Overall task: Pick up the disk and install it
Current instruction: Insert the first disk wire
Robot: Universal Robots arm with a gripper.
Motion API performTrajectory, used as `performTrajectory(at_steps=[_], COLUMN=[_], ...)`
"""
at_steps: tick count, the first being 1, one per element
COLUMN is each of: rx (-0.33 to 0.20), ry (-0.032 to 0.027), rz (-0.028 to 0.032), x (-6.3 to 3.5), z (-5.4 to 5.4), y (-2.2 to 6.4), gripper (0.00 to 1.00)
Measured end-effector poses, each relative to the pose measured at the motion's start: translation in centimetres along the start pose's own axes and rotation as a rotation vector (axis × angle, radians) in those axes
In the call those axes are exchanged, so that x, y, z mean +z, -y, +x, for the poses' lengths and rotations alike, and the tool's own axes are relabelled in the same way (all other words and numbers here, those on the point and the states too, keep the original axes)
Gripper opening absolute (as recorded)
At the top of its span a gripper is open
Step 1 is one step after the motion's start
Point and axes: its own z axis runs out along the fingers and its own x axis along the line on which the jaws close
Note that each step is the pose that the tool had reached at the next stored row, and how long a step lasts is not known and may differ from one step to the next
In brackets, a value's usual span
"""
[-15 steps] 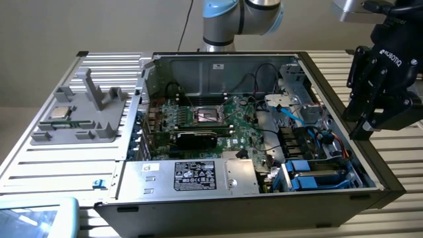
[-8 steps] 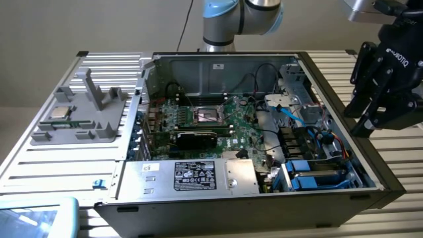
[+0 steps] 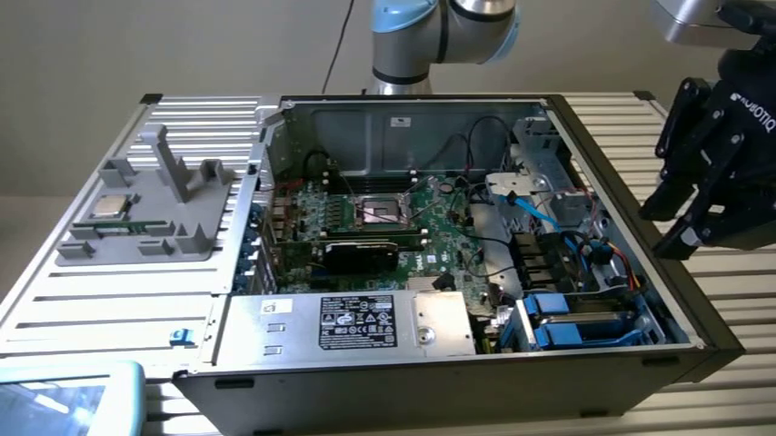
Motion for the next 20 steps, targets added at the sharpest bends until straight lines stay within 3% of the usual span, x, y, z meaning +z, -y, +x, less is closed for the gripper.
performTrajectory(at_steps=[2,7,9,10,16,20], rx=[0.0,-0.002,-0.003,-0.003,-0.003,-0.013], ry=[0.0265,0.1138,0.141,0.1518,0.1833,0.1858], rz=[-0.0071,-0.0321,-0.0382,-0.0407,-0.0506,-0.0552], x=[-0.01,-0.02,-0.03,-0.04,0.22,0.9], z=[0.3,0.9,1.2,1.4,3.6,4.1], y=[0.1,0.27,0.41,0.47,0.93,1.02], gripper=[0.44,0.44,0.44,0.44,0.44,0.44])
